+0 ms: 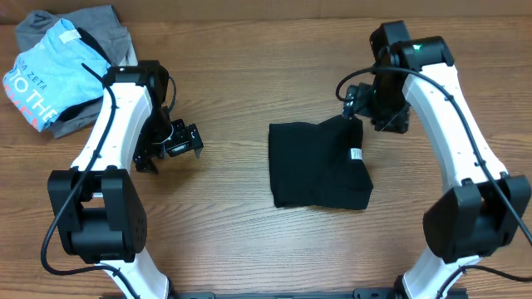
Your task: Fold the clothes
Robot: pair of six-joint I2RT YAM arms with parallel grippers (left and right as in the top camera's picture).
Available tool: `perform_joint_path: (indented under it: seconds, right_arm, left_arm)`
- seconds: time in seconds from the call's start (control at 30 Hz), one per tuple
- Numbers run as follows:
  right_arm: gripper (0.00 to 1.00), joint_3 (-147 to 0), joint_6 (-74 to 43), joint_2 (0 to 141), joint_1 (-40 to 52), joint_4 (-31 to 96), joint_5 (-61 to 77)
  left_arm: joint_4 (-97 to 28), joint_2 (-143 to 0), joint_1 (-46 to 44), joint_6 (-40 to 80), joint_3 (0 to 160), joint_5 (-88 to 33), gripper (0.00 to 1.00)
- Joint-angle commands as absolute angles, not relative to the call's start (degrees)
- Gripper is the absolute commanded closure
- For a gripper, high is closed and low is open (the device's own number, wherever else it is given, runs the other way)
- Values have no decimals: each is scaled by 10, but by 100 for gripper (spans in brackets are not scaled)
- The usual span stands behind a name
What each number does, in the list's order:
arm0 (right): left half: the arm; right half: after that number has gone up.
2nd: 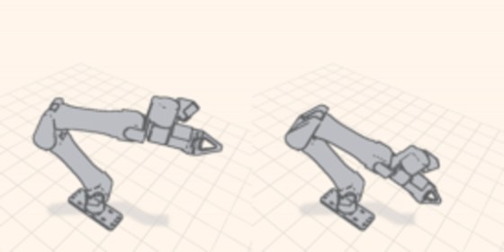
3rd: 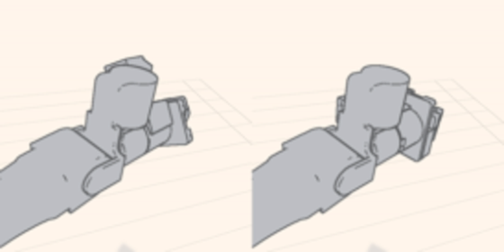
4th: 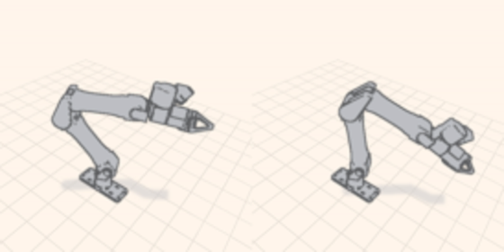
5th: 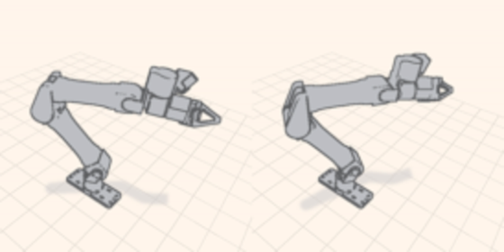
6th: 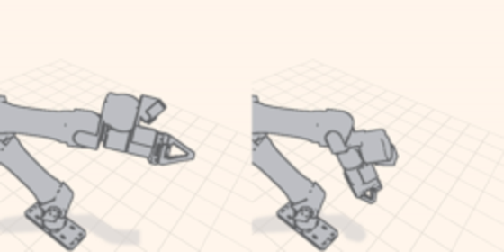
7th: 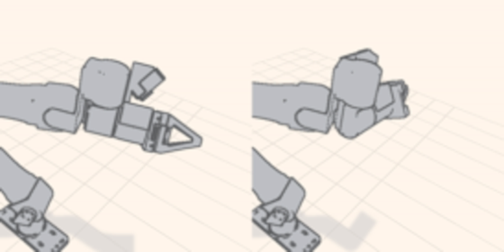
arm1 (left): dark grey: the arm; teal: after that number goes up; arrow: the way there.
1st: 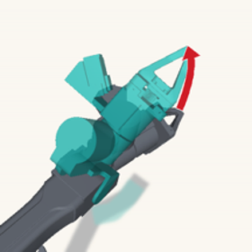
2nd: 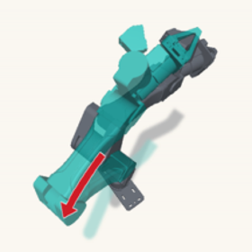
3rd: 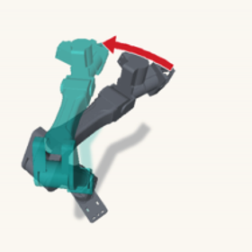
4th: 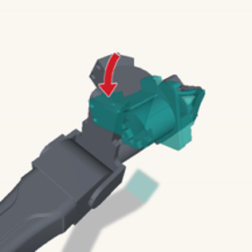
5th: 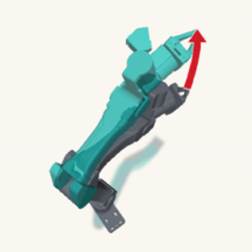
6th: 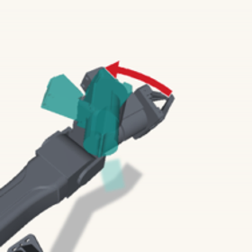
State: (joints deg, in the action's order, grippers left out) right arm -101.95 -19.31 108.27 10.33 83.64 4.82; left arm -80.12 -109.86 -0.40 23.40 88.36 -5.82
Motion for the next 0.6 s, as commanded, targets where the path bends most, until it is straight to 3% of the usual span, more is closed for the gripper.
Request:
perform_joint_path:
  seconds: [0.0,0.07,0.17,0.4,0.57]
  right_arm:
    - [49,-960,-163,1079,116,832,104]
    - [60,-911,-168,1079,116,813,104]
    - [68,-843,-176,1079,115,782,104]
    - [68,-710,-210,1079,115,682,103]
    - [61,-699,-262,1078,115,676,64]
  left_arm:
    - [-803,-1090,-9,218,878,-67,0]
    - [-803,-1090,-9,211,878,-67,0]
    - [-804,-1090,-9,207,878,-67,0]
    - [-803,-1090,-9,207,878,-67,0]
    - [-801,-1090,-9,207,878,-67,0]
